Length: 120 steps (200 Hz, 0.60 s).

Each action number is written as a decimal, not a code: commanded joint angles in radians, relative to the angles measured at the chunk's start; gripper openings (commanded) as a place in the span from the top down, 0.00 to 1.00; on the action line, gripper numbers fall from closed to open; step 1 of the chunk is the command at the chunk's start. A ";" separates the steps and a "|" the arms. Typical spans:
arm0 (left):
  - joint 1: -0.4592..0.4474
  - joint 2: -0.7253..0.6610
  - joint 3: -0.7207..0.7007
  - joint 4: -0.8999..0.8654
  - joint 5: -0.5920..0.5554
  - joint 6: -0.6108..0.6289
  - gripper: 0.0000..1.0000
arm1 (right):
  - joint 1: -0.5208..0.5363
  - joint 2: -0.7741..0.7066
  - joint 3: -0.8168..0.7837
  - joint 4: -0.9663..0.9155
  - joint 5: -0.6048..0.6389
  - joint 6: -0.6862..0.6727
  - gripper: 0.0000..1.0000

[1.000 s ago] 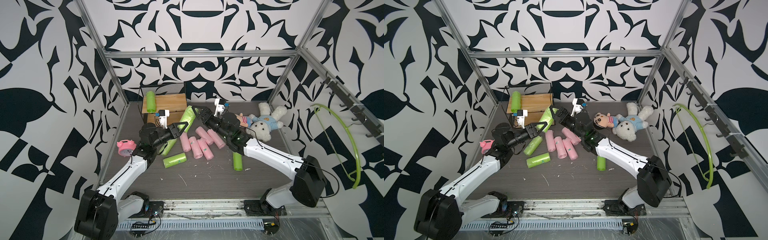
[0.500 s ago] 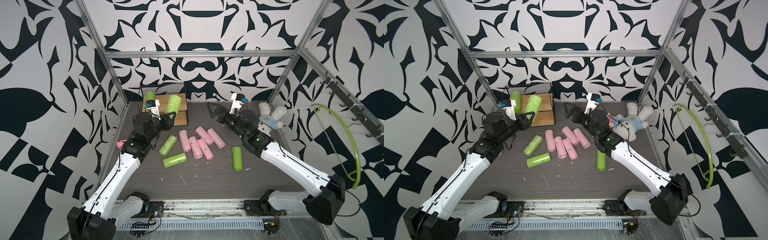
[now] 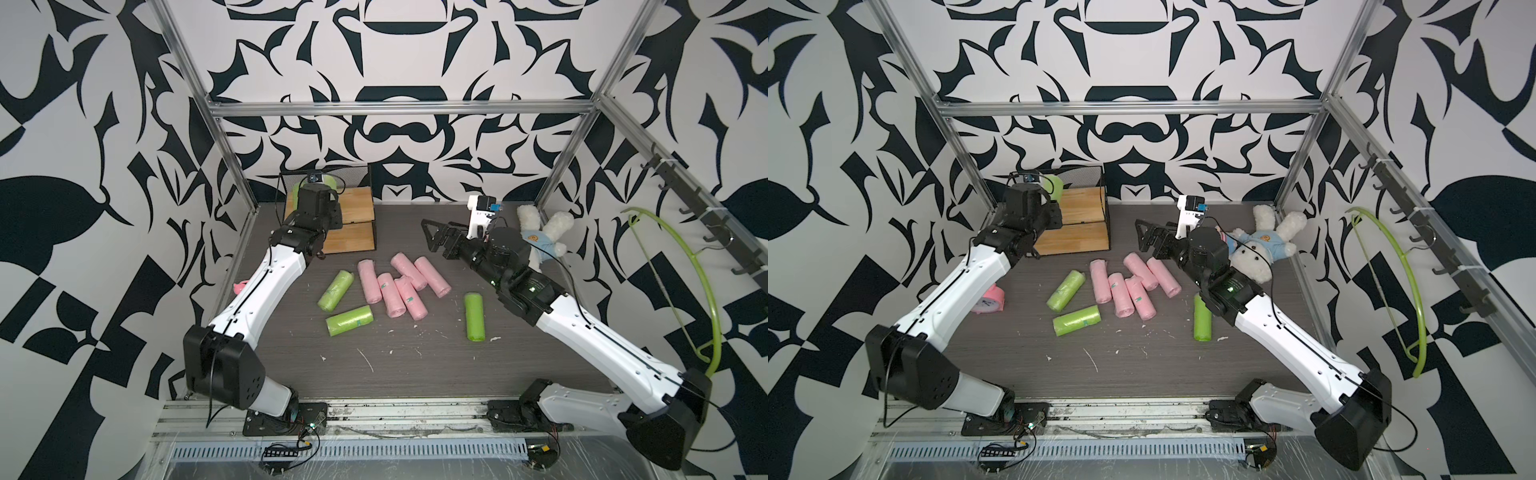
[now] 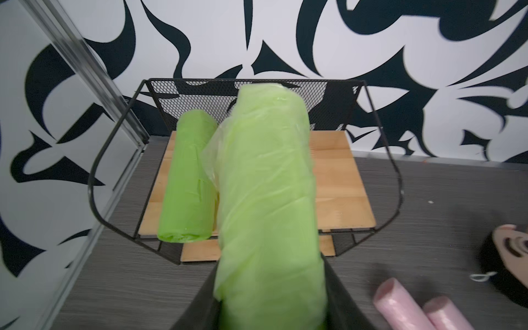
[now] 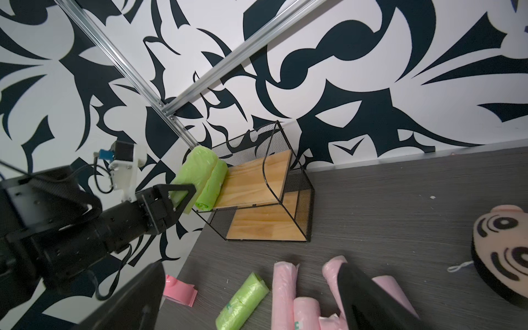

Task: Sort the rolls of trash bags by color and place them on the shelf
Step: Place the roll of trash bags on the shelf.

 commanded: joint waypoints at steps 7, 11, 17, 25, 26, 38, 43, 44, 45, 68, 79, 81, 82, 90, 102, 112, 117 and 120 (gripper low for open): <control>0.009 0.063 0.079 0.017 -0.110 0.101 1.00 | 0.000 -0.018 0.030 -0.050 -0.015 -0.064 0.00; 0.009 0.077 0.089 0.014 -0.117 0.107 1.00 | 0.000 -0.015 0.034 -0.059 -0.016 -0.065 0.00; 0.009 0.098 0.104 0.014 -0.128 0.119 1.00 | 0.001 -0.009 0.040 -0.069 -0.020 -0.066 0.00; 0.010 0.127 0.124 0.013 -0.139 0.134 1.00 | 0.001 -0.004 0.042 -0.071 -0.029 -0.065 0.00; 0.010 0.130 0.126 0.012 -0.141 0.135 1.00 | 0.001 -0.003 0.041 -0.071 -0.030 -0.064 0.00; 0.010 0.170 0.153 0.011 -0.157 0.158 1.00 | 0.001 0.004 0.038 -0.070 -0.037 -0.051 0.00; 0.010 0.185 0.167 0.009 -0.161 0.163 1.00 | 0.001 0.008 0.035 -0.068 -0.041 -0.046 0.00; 0.010 0.189 0.170 0.008 -0.161 0.165 1.00 | 0.001 0.009 0.035 -0.068 -0.041 -0.045 0.00; 0.010 0.191 0.172 0.008 -0.162 0.165 1.00 | 0.001 0.010 0.035 -0.068 -0.042 -0.045 0.00; 0.010 0.263 0.243 -0.017 -0.163 0.188 1.00 | 0.000 0.033 0.039 -0.069 -0.057 -0.031 0.00; 0.010 0.302 0.283 -0.040 -0.176 0.200 1.00 | 0.001 0.044 0.043 -0.068 -0.065 -0.026 0.00; 0.010 0.310 0.290 -0.046 -0.181 0.202 1.00 | 0.001 0.045 0.043 -0.068 -0.067 -0.025 0.00; 0.010 0.313 0.293 -0.049 -0.185 0.204 1.00 | 0.001 0.046 0.043 -0.068 -0.067 -0.024 0.00; 0.010 0.339 0.318 -0.059 -0.205 0.216 1.00 | 0.001 0.052 0.044 -0.067 -0.069 -0.020 0.00; 0.010 0.370 0.349 -0.071 -0.222 0.235 1.00 | 0.001 0.059 0.042 -0.062 -0.071 -0.018 0.00; 0.010 0.388 0.360 -0.066 -0.243 0.253 1.00 | 0.001 0.062 0.040 -0.059 -0.072 -0.018 0.00; 0.010 0.395 0.362 -0.058 -0.256 0.266 1.00 | 0.001 0.065 0.039 -0.059 -0.073 -0.019 0.00; 0.010 0.400 0.363 -0.052 -0.266 0.272 1.00 | 0.001 0.066 0.039 -0.059 -0.073 -0.019 0.00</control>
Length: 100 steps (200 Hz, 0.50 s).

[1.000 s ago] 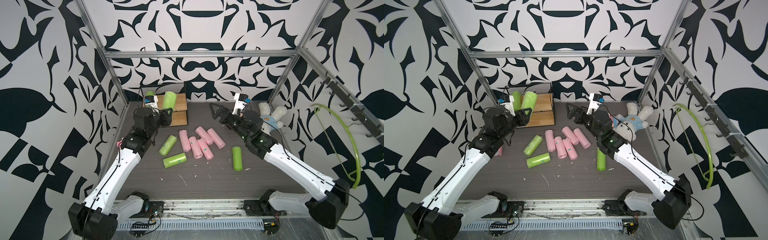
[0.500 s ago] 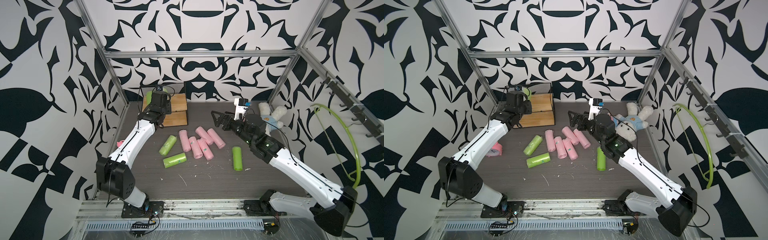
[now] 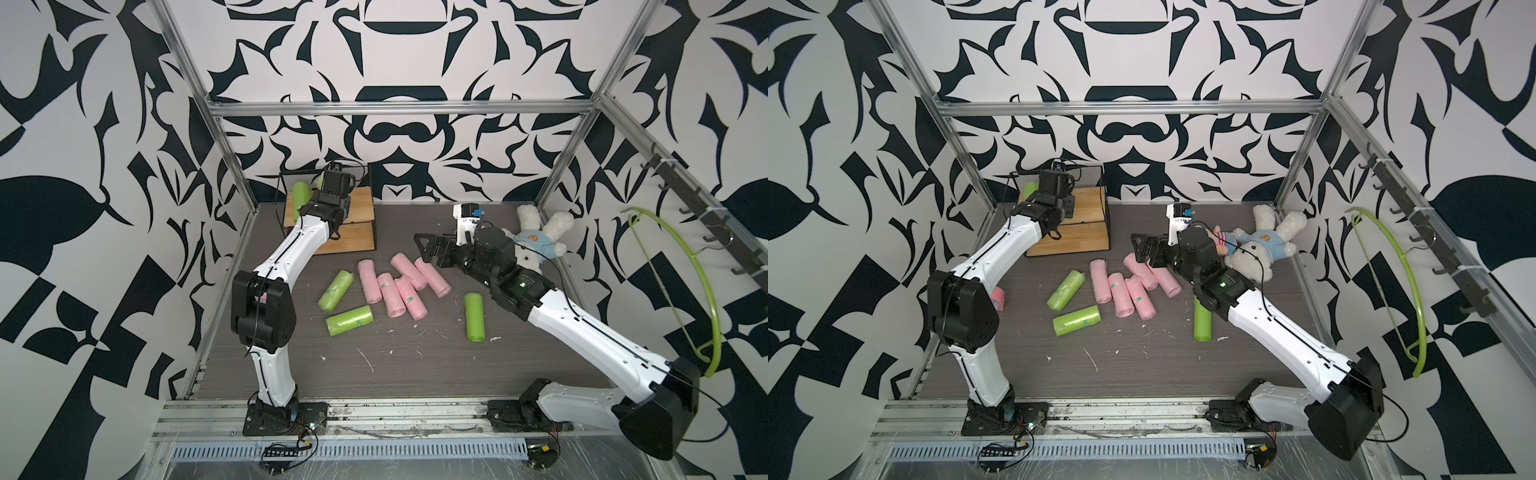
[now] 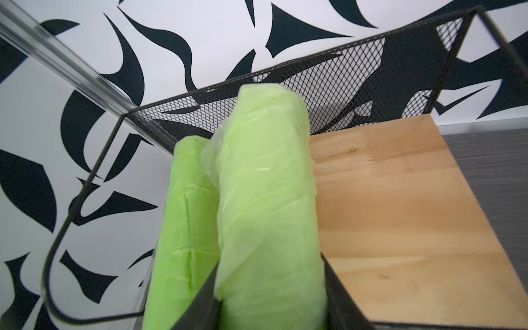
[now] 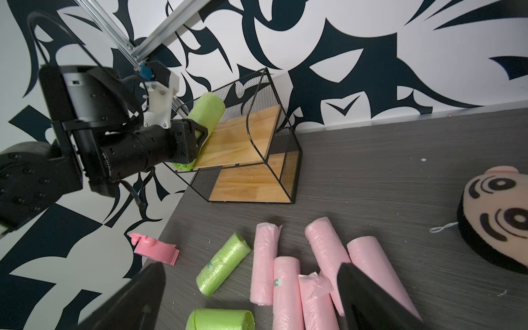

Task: Sort the rolls of trash bags by color and place them on the shelf
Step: Place the roll of trash bags on the shelf.

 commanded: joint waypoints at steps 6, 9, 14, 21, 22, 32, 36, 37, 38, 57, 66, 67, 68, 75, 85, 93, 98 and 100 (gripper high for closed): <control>0.006 0.038 0.055 0.018 -0.103 0.081 1.00 | 0.001 -0.003 0.038 0.039 -0.018 0.006 0.00; 0.008 0.042 0.058 0.020 -0.110 0.087 1.00 | 0.001 -0.001 0.037 0.039 -0.020 0.006 0.00; 0.011 0.050 0.064 0.020 -0.116 0.091 0.99 | 0.001 0.001 0.037 0.039 -0.021 0.006 0.00; 0.017 0.060 0.075 0.012 -0.116 0.091 0.98 | 0.001 0.002 0.038 0.038 -0.025 0.006 0.00; 0.018 0.062 0.076 0.012 -0.117 0.090 0.98 | 0.001 0.002 0.037 0.038 -0.025 0.006 0.00; 0.025 0.076 0.086 0.007 -0.113 0.089 0.96 | 0.001 0.001 0.034 0.038 -0.027 0.005 0.00; 0.027 0.082 0.089 0.006 -0.113 0.089 0.95 | 0.001 0.000 0.032 0.038 -0.027 0.004 0.00; 0.027 0.083 0.090 0.006 -0.114 0.089 0.95 | 0.001 0.000 0.032 0.038 -0.027 0.004 0.00; 0.027 0.084 0.091 0.006 -0.115 0.089 0.95 | 0.001 0.000 0.032 0.039 -0.027 0.003 0.00; 0.030 0.105 0.098 0.002 -0.111 0.084 0.92 | 0.001 0.000 0.027 0.042 -0.026 -0.001 0.00; 0.030 0.112 0.099 -0.005 -0.114 0.081 0.91 | 0.001 0.000 0.025 0.045 -0.027 -0.001 0.00; 0.030 0.112 0.100 -0.007 -0.116 0.080 0.91 | 0.001 0.000 0.025 0.045 -0.027 -0.001 0.00; 0.030 0.112 0.100 -0.008 -0.117 0.080 0.91 | 0.001 0.000 0.025 0.046 -0.027 -0.001 0.00; 0.030 0.113 0.100 -0.016 -0.118 0.074 0.90 | 0.001 0.001 0.024 0.048 -0.028 -0.001 0.00; 0.031 0.110 0.095 -0.024 -0.127 0.064 0.88 | 0.001 0.004 0.024 0.050 -0.031 0.001 0.00; 0.031 0.104 0.091 -0.042 -0.135 0.052 0.87 | 0.001 0.004 0.024 0.051 -0.035 0.003 0.00; 0.031 0.099 0.082 -0.045 -0.139 0.046 0.87 | 0.001 0.006 0.024 0.053 -0.038 0.004 0.00; 0.031 0.095 0.076 -0.043 -0.139 0.046 0.86 | 0.000 0.005 0.023 0.054 -0.041 0.005 0.00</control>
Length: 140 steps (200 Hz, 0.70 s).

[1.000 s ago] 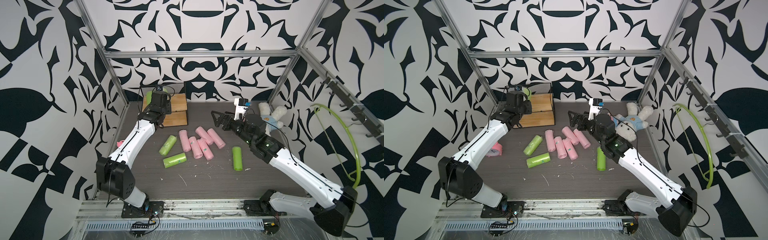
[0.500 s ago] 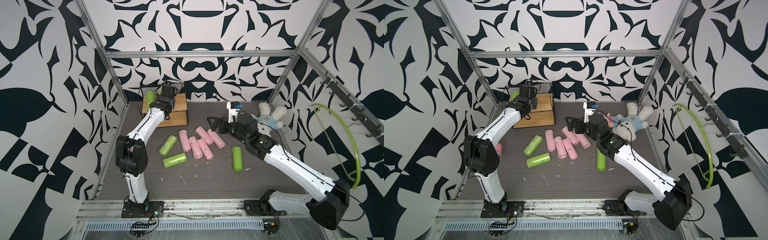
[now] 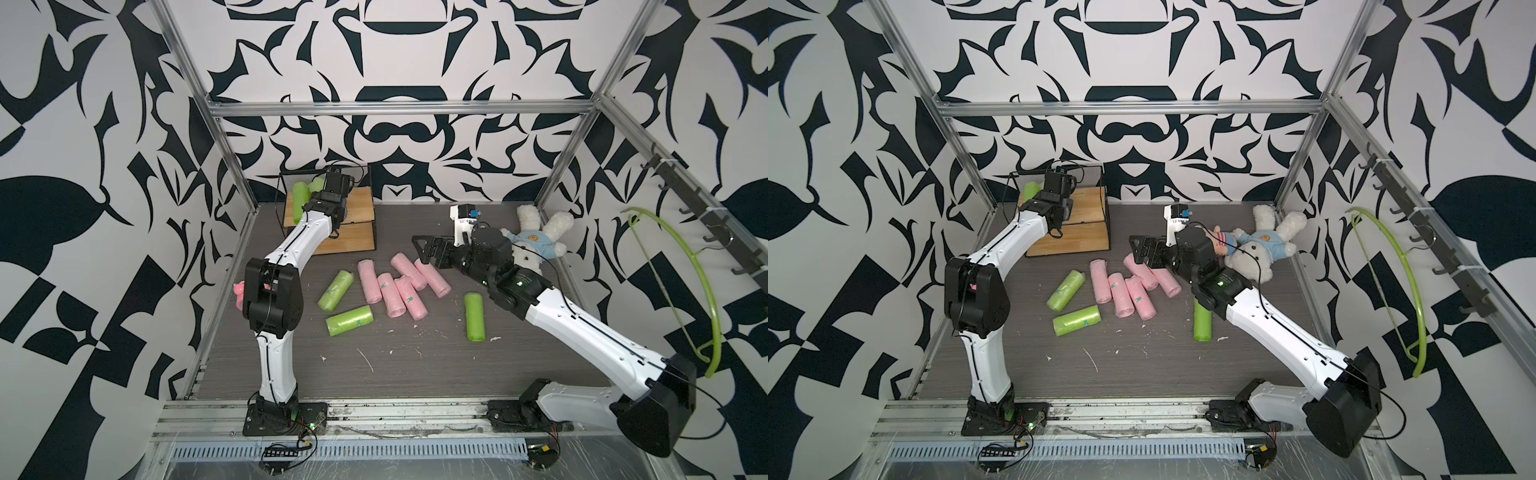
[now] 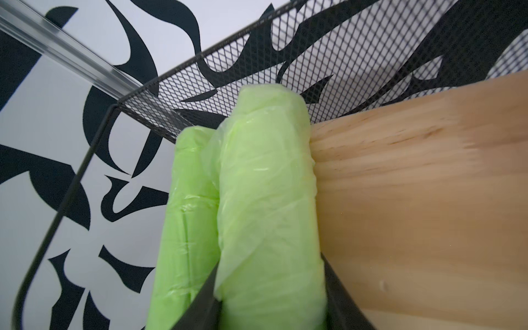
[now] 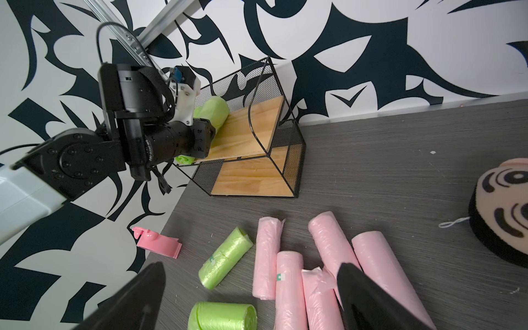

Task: Sort the rolls of trash bags by color and place them on the shelf
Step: Place the roll of trash bags on the shelf.

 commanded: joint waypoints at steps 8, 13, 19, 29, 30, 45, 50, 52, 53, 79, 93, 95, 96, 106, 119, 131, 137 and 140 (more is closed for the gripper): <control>0.002 -0.034 -0.012 -0.001 -0.049 -0.026 0.85 | 0.001 -0.005 0.018 0.060 -0.020 0.001 0.00; 0.002 -0.043 -0.029 0.011 -0.055 -0.023 0.85 | 0.001 -0.005 0.013 0.066 -0.020 0.002 0.00; 0.003 -0.052 -0.046 0.025 -0.058 -0.019 0.85 | 0.000 -0.004 0.006 0.075 -0.022 0.006 0.00; 0.004 -0.063 -0.065 0.026 -0.063 -0.018 0.83 | 0.001 -0.002 -0.002 0.088 -0.029 0.012 0.00; 0.004 -0.064 -0.065 0.025 -0.064 -0.019 0.83 | 0.001 -0.001 -0.003 0.088 -0.029 0.012 0.00; 0.004 -0.069 -0.079 0.019 -0.065 -0.024 0.82 | 0.001 0.004 -0.003 0.086 -0.041 0.018 0.00; 0.004 -0.070 -0.083 0.019 -0.063 -0.024 0.81 | 0.001 0.004 -0.004 0.088 -0.045 0.017 0.00; 0.004 -0.071 -0.083 0.019 -0.065 -0.024 0.81 | 0.001 0.004 -0.004 0.089 -0.047 0.016 0.00; 0.004 -0.070 -0.084 0.018 -0.066 -0.025 0.81 | 0.001 0.005 -0.005 0.088 -0.047 0.016 0.00; 0.004 -0.087 -0.108 0.006 -0.060 -0.050 0.79 | 0.001 0.002 -0.012 0.096 -0.048 0.012 0.00; 0.004 -0.103 -0.128 0.011 -0.062 -0.053 0.77 | 0.001 0.000 -0.021 0.107 -0.049 0.017 0.00; 0.004 -0.105 -0.130 0.011 -0.063 -0.053 0.77 | 0.001 -0.001 -0.022 0.108 -0.050 0.018 0.00; 0.004 -0.106 -0.130 0.011 -0.065 -0.053 0.77 | 0.001 0.000 -0.022 0.108 -0.051 0.018 0.00; 0.004 -0.114 -0.139 0.011 -0.071 -0.052 0.76 | 0.001 0.001 -0.024 0.108 -0.052 0.017 0.00; 0.004 -0.129 -0.154 0.016 -0.075 -0.050 0.75 | 0.001 0.003 -0.026 0.109 -0.054 0.018 0.00; 0.004 -0.141 -0.170 0.025 -0.070 -0.047 0.72 | 0.001 0.004 -0.028 0.110 -0.055 0.020 0.00; 0.004 -0.144 -0.175 0.023 -0.070 -0.047 0.72 | 0.001 0.005 -0.026 0.113 -0.056 0.023 0.00; 0.004 -0.146 -0.177 0.023 -0.073 -0.047 0.71 | 0.001 0.006 -0.026 0.114 -0.057 0.024 0.00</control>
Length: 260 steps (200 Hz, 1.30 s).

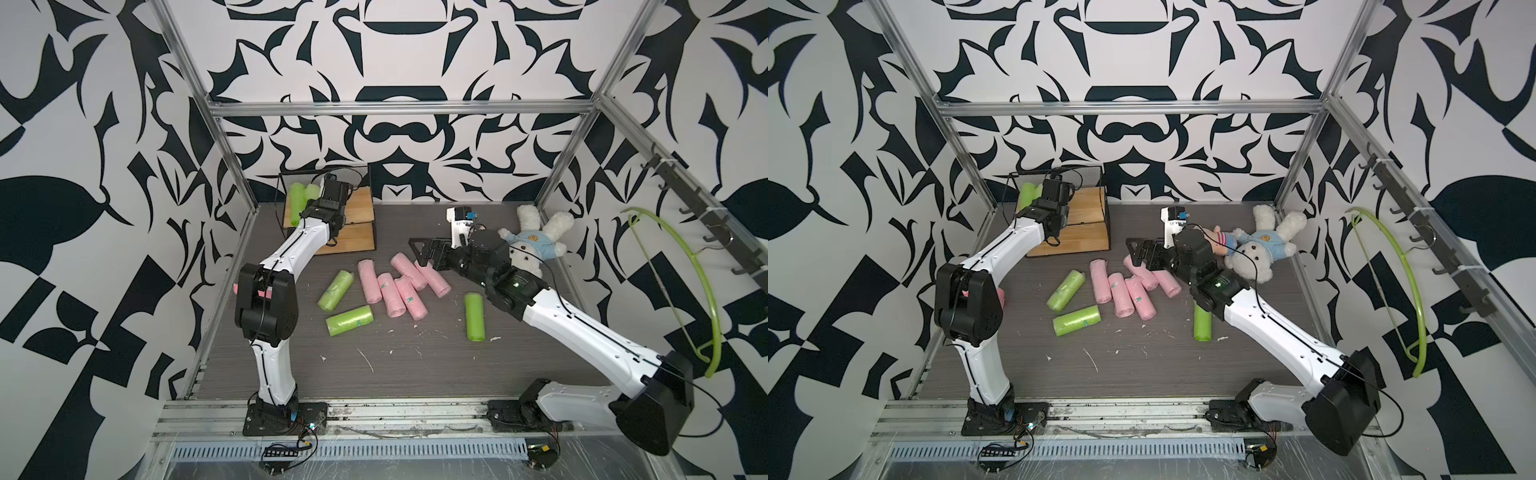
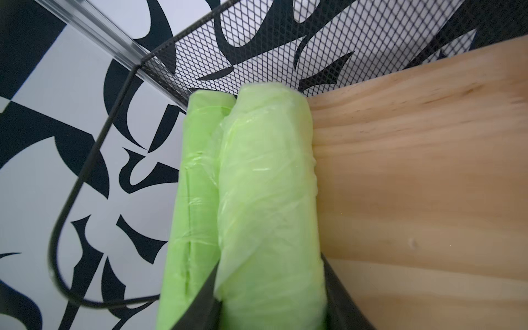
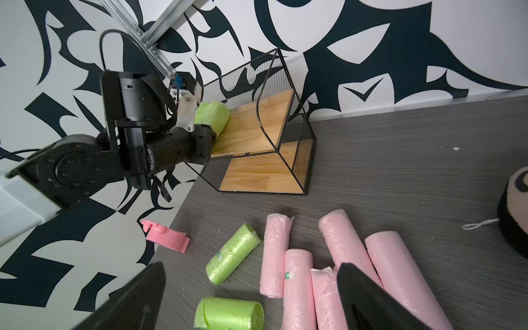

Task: Sort the rolls of trash bags by color and place them on the shelf
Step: Place the roll of trash bags on the shelf.

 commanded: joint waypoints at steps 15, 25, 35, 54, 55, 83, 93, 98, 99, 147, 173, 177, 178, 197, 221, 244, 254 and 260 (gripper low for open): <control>0.003 -0.054 -0.039 0.001 -0.022 -0.005 0.69 | 0.001 0.003 0.017 0.058 -0.023 0.017 0.00; 0.003 -0.054 -0.042 0.000 -0.026 -0.002 0.68 | 0.001 0.009 0.022 0.055 -0.027 0.016 0.00; 0.003 -0.056 -0.045 0.000 -0.027 0.001 0.66 | 0.001 0.013 0.024 0.056 -0.032 0.017 0.00; 0.003 -0.059 -0.050 0.001 -0.030 0.008 0.62 | 0.000 0.011 0.014 0.056 -0.032 0.021 0.00; 0.003 -0.059 -0.050 0.001 -0.030 0.008 0.61 | 0.000 0.012 0.014 0.055 -0.032 0.021 0.00; 0.003 -0.074 -0.054 -0.006 -0.020 0.005 0.55 | 0.001 0.011 0.003 0.047 -0.029 0.024 0.00; 0.003 -0.080 -0.059 -0.003 -0.020 0.005 0.53 | 0.000 0.011 0.003 0.044 -0.029 0.024 0.00; 0.003 -0.083 -0.061 -0.005 -0.021 0.006 0.51 | 0.001 0.010 0.003 0.044 -0.029 0.024 0.00; 0.003 -0.084 -0.061 -0.005 -0.022 0.006 0.51 | 0.001 0.011 0.003 0.044 -0.029 0.024 0.00; 0.003 -0.106 -0.079 0.003 -0.017 0.015 0.45 | 0.000 0.012 0.003 0.039 -0.032 0.029 0.00; 0.004 -0.108 -0.077 0.000 -0.020 0.025 0.43 | 0.001 0.015 0.003 0.039 -0.035 0.034 0.00; 0.004 -0.108 -0.077 0.000 -0.019 0.026 0.43 | 0.001 0.016 0.003 0.040 -0.037 0.035 0.00; 0.004 -0.108 -0.077 0.000 -0.020 0.026 0.43 | 0.001 0.017 0.003 0.040 -0.037 0.036 0.00; 0.008 -0.109 -0.083 0.010 -0.020 0.037 0.40 | 0.001 0.017 0.004 0.038 -0.043 0.039 0.00; 0.022 -0.105 -0.079 0.007 -0.010 0.040 0.39 | 0.001 0.015 -0.003 0.019 -0.044 0.037 0.00; 0.033 -0.099 -0.076 0.012 0.005 0.044 0.38 | 0.001 0.010 -0.014 -0.010 -0.045 0.030 0.00; 0.035 -0.095 -0.070 0.012 0.013 0.044 0.38 | 0.001 0.009 -0.016 -0.023 -0.045 0.029 0.00; 0.036 -0.093 -0.066 0.011 0.014 0.045 0.38 | 0.001 0.007 -0.018 -0.030 -0.046 0.029 0.00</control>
